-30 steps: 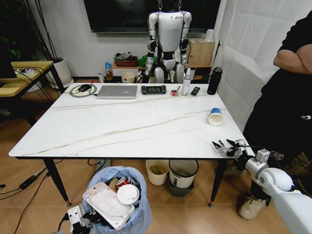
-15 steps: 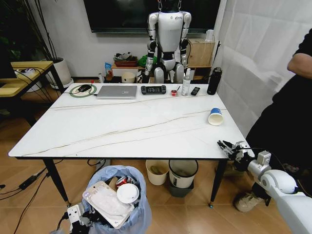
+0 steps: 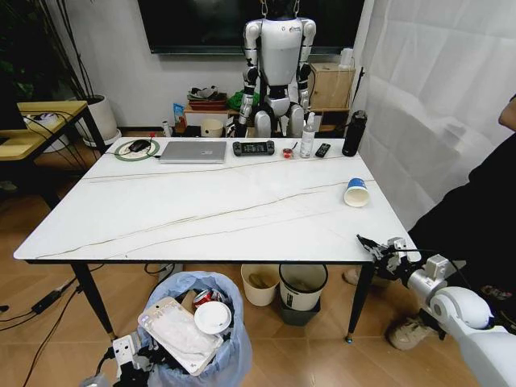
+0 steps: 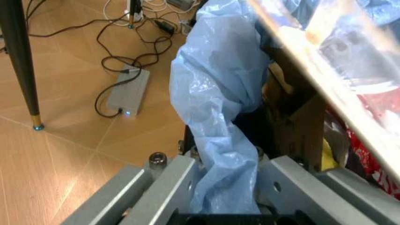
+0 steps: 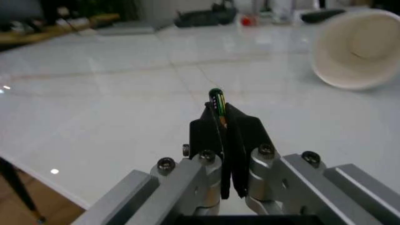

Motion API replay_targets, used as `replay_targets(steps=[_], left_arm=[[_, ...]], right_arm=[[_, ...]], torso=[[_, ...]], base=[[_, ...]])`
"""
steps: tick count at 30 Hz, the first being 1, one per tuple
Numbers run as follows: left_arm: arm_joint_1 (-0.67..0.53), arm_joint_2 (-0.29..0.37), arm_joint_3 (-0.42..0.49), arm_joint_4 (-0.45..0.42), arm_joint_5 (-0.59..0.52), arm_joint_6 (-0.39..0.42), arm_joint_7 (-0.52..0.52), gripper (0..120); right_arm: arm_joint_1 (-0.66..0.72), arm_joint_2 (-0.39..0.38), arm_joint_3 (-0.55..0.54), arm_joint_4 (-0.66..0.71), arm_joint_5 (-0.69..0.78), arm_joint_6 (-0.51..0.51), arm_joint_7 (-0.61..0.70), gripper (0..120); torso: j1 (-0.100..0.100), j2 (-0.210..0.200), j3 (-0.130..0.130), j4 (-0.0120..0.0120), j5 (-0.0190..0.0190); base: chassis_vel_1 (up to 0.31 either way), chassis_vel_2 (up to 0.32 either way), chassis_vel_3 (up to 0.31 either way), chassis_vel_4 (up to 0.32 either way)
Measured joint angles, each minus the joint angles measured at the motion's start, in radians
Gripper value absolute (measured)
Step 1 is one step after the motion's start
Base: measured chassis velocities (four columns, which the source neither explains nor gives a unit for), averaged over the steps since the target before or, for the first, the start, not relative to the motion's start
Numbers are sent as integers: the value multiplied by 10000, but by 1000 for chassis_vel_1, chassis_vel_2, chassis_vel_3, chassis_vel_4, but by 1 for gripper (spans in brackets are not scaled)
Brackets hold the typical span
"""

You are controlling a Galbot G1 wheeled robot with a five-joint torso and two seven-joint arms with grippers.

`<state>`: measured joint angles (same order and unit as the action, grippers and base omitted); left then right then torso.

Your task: Pick up the trash bin and place the trash from the table into it.

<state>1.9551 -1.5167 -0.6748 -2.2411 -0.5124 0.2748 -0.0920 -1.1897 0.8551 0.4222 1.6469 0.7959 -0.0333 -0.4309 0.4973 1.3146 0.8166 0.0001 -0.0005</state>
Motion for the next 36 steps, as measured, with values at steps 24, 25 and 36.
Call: replay_targets(steps=[24,25,36], left_arm=[[-92,-257,-46,-60,142,37,31,0],[-104,-286,8,-61,184,38,34,0],[-121,-401,312,-160,414,51,47,0]], right_arm=[[4466,894,-8387,962,1317,1827,-1019,0],[4529,912,-8537,918,1268,1826,-1016,0],[4617,860,-9124,523,792,1826,-888,1]], torso=[[0,0,-1,3,3],[0,0,-1,2,4],[0,0,-1,2,5]], base=[[0,0,0,0],[0,0,0,0],[0,0,0,0]])
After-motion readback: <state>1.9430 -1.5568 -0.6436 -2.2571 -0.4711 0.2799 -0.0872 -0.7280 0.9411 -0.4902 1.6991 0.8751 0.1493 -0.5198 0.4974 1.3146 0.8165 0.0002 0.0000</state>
